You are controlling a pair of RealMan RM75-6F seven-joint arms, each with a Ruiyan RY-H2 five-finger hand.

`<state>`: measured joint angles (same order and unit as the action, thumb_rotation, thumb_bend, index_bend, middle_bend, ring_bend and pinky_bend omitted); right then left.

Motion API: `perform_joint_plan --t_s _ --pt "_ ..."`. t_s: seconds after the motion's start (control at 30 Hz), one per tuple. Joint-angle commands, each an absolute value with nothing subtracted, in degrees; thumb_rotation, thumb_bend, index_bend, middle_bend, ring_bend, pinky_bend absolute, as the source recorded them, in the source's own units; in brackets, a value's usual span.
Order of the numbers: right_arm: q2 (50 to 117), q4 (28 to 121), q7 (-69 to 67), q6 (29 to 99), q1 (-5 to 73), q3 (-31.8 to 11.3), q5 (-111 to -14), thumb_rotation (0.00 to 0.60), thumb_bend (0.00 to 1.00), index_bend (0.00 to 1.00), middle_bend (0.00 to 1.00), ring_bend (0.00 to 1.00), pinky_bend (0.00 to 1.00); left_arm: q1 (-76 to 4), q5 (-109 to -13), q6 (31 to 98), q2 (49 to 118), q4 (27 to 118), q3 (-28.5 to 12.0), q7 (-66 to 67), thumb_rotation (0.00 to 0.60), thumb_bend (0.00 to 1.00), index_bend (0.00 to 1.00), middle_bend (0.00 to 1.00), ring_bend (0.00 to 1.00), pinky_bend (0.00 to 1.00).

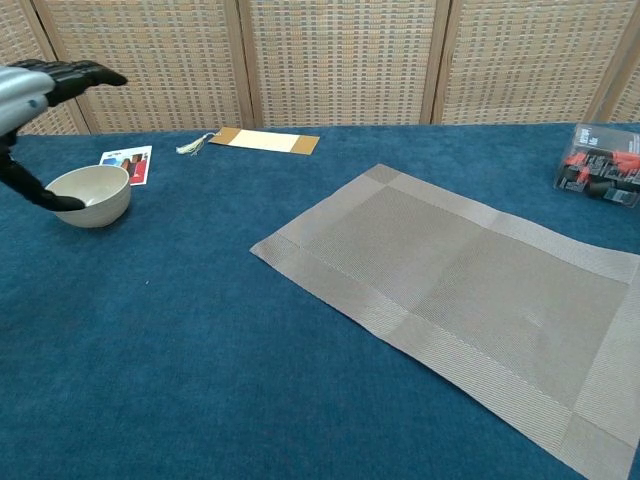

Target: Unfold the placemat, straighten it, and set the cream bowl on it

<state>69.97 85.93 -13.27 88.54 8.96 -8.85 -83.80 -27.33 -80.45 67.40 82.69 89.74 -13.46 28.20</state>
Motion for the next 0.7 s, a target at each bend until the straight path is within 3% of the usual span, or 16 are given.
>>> perform_joint_plan --t_s 0.03,0.3,0.7 --pt "68.7 86.8 -15.0 88.7 8.6 -9.5 -83.4 0.6 0.16 0.18 0.0 0.0 0.0 -32.7 -76.5 62.4 87.3 85.8 -15.8 32.0 0.6 0.05 0.01 0.0 0.0 0.0" --pt "67.6 87.1 -17.4 87.4 8.5 -10.1 -82.4 0.6 0.16 0.18 0.0 0.0 0.0 -40.6 -69.5 56.5 95.4 78.5 -17.0 39.4 0.6 0.05 0.02 0.0 0.0 0.0" --pt "66.6 87.4 -19.8 87.6 8.2 -10.7 -82.4 0.6 0.16 0.18 0.0 0.0 0.0 -47.1 -61.4 53.1 102.7 70.0 -16.8 47.4 0.6 0.07 0.03 0.0 0.0 0.0"
